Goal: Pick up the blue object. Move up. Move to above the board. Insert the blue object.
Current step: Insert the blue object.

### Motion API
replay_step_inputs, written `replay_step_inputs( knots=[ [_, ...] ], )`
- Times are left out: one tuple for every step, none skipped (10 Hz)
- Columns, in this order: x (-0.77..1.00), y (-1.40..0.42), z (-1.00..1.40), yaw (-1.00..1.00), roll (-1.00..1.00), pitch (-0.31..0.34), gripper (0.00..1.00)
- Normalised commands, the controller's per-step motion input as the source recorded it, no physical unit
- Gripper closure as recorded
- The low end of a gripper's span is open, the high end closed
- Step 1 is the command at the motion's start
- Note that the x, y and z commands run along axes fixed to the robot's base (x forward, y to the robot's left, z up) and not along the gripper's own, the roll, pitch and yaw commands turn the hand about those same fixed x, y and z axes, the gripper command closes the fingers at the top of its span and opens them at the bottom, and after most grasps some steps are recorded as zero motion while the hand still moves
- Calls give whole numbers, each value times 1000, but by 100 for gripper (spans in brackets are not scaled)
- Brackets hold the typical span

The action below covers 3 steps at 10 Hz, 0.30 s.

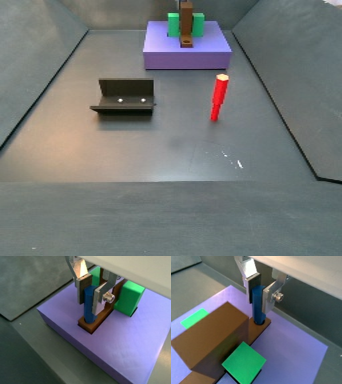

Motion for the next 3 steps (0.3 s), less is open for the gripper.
replay_step_inputs(
  knots=[
    [117, -43, -654, -86, 174, 0, 100],
    [0, 0, -326, -29, 71, 0, 100],
    [0, 0, 0, 0, 0, 0, 100]
  ],
)
